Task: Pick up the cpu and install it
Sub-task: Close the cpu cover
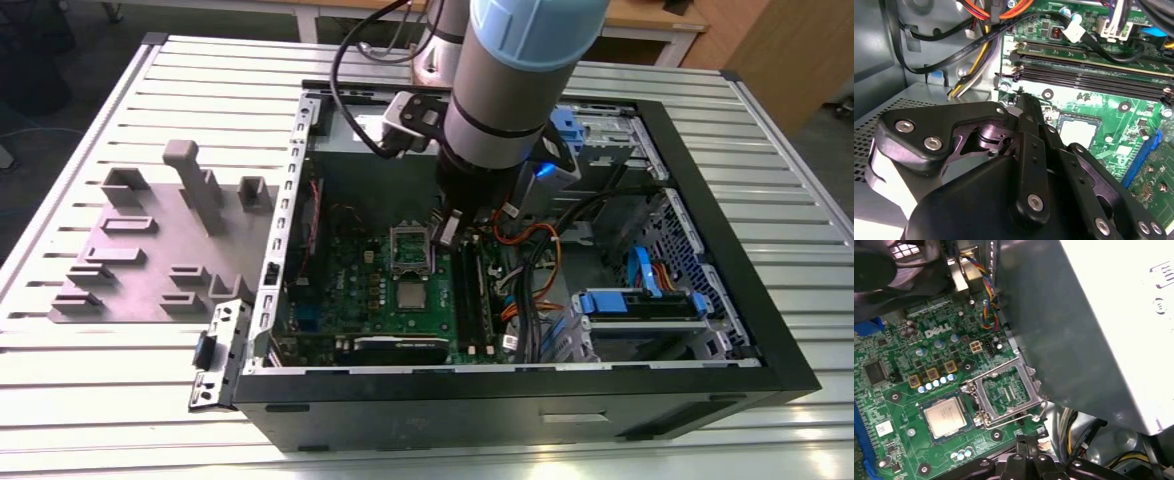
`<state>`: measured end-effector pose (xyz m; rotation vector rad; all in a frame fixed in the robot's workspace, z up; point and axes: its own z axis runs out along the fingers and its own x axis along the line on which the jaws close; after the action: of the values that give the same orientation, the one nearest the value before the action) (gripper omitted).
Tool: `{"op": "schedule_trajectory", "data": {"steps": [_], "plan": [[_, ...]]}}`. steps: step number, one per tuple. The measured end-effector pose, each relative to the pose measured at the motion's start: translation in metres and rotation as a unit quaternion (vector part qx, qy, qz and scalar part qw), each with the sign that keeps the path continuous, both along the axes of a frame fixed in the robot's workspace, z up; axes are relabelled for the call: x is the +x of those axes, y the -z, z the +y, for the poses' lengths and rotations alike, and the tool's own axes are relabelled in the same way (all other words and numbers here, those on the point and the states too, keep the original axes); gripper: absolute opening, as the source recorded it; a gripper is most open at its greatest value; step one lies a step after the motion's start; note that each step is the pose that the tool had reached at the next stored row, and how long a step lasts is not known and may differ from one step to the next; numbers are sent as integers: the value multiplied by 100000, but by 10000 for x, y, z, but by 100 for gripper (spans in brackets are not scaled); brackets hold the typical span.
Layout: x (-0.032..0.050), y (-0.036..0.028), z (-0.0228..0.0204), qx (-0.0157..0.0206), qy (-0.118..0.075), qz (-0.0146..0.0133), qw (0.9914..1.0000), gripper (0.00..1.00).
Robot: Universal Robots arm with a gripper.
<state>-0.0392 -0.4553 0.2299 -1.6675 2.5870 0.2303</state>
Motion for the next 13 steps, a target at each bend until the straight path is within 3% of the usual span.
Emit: {"op": "schedule_trajectory", "data": {"steps": [6, 10, 13], "plan": [[1, 5, 2, -6, -7, -8, 100000, 11], [1, 33, 6, 559, -296, -12, 99998, 11], [1, 63, 12, 738, -746, -29, 99994, 11]]}}
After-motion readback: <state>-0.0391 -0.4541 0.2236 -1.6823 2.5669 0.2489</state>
